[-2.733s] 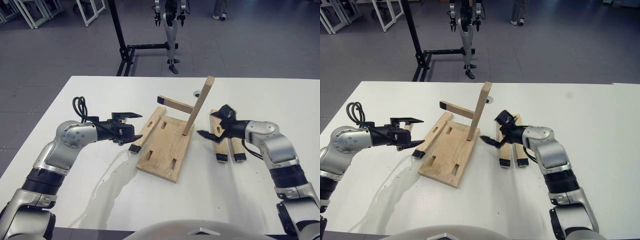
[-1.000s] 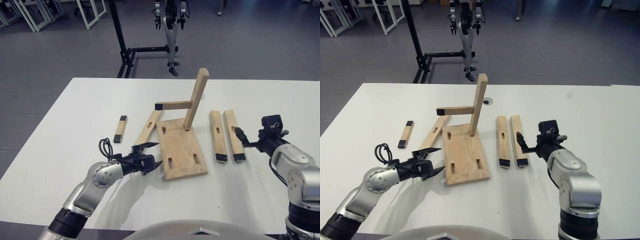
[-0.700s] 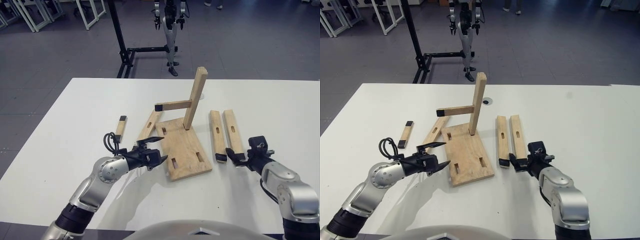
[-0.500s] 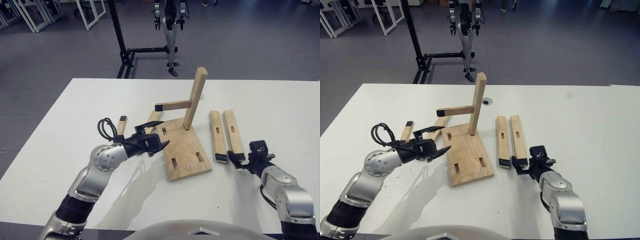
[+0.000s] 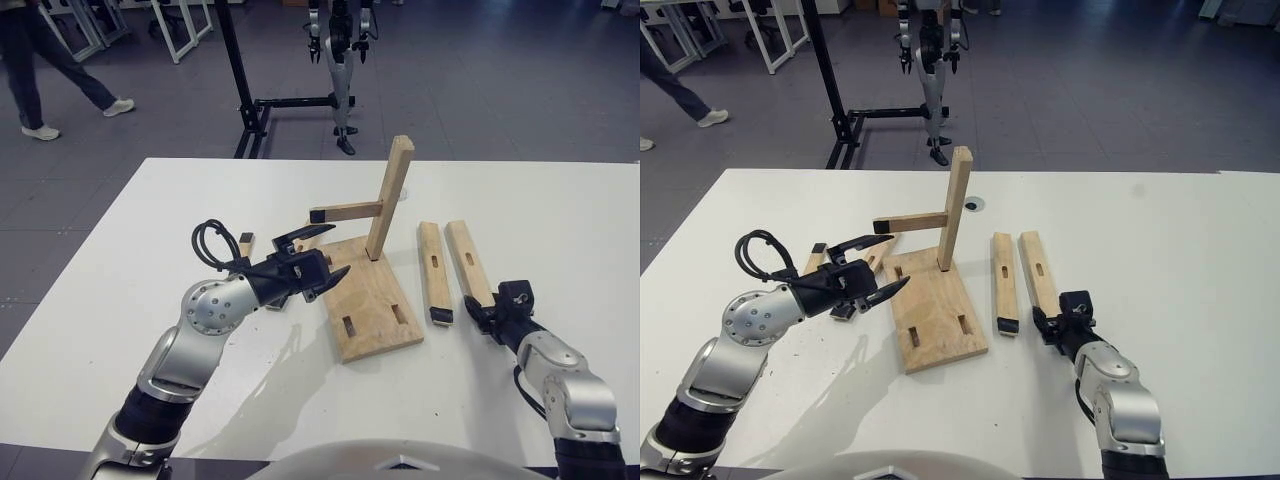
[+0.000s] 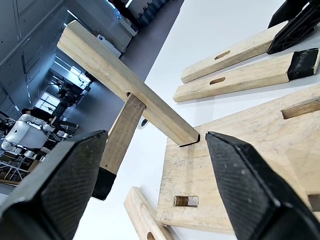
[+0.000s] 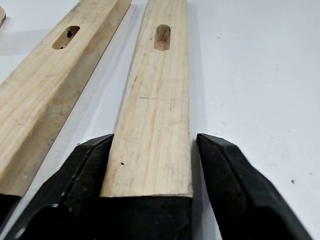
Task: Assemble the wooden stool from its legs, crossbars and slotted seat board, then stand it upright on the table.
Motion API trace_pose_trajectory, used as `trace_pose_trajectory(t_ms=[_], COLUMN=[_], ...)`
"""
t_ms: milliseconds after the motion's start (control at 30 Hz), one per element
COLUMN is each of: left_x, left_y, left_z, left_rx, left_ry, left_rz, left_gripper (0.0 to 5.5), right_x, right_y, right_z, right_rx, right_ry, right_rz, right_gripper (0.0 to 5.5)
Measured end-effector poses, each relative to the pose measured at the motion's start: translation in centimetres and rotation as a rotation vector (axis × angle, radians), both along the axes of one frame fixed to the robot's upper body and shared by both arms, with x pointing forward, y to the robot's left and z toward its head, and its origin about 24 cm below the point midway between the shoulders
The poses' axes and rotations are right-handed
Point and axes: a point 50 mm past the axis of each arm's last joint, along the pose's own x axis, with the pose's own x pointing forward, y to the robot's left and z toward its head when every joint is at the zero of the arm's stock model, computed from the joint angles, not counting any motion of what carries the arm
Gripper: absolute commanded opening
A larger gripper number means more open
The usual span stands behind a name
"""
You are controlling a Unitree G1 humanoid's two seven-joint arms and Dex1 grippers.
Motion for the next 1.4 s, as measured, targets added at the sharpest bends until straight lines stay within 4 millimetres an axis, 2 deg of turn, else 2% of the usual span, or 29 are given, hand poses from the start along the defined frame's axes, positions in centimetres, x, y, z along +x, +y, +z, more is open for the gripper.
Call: trace_pose_trajectory(t_ms=[67,333,433,467,533,633,700,767,833,900,967,1000,1133,1233,1400], left_x=[0.0,0.1,0.3,0.5,0.6,0.8,1.1,1.3,1.9,2.5,3.0,3.3,4.5,5.1,5.5], left_y=[0.0,0.0,0.5,0.9,1.9,2.8,3.9,5.2,6.2,6.2,6.0,5.7,5.1,4.9,5.3], left_z=[0.0,-0.4,-0.4,-0.3,-0.2,1.5,3.9,6.7,8.7,10.7,11.5,11.7,10.5,10.2,9.6], left_rx=[-0.001,-0.018,-0.054,-0.074,-0.105,-0.195,-0.310,-0.390,-0.463,-0.529,-0.596,-0.650,-0.779,-0.908,-1.010], left_ry=[0.002,0.016,0.057,0.100,0.215,0.331,0.398,0.433,0.462,0.476,0.520,0.557,0.707,0.805,0.905], left_rz=[0.001,0.019,0.049,0.066,0.074,0.063,0.040,-0.005,-0.035,-0.113,-0.192,-0.255,-0.366,-0.468,-0.543], left_gripper=[3.63,3.63,3.63,3.63,3.63,3.63,3.63,4.01,4.27,4.27,4.27,4.27,4.27,4.27,4.27], right_x=[0.0,0.5,1.5,2.1,4.5,6.6,7.6,7.9,7.9,8.4,8.9,9.0,8.6,7.6,6.6], right_y=[0.2,0.0,-1.8,-3.0,-5.2,-5.6,-4.7,-3.2,-2.3,-0.8,1.9,4.1,9.1,11.0,12.2], right_z=[0.0,0.2,0.9,1.6,5.9,11.0,15.0,19.2,20.9,22.6,24.3,24.8,23.6,22.1,20.6], right_rx=[-0.012,-0.013,-0.019,-0.043,-0.095,-0.022,0.127,0.269,0.346,0.379,0.473,0.549,0.686,0.775,0.787], right_ry=[-0.002,-0.023,-0.045,-0.069,-0.232,-0.421,-0.558,-0.697,-0.738,-0.775,-0.807,-0.802,-0.694,-0.567,-0.439], right_rz=[0.020,0.009,-0.090,-0.133,-0.185,-0.181,-0.115,0.010,0.083,0.157,0.289,0.410,0.737,0.959,1.110], right_gripper=[2.05,2.02,2.02,2.02,2.02,2.02,2.02,2.02,2.02,2.02,2.02,2.02,2.02,2.02,2.02])
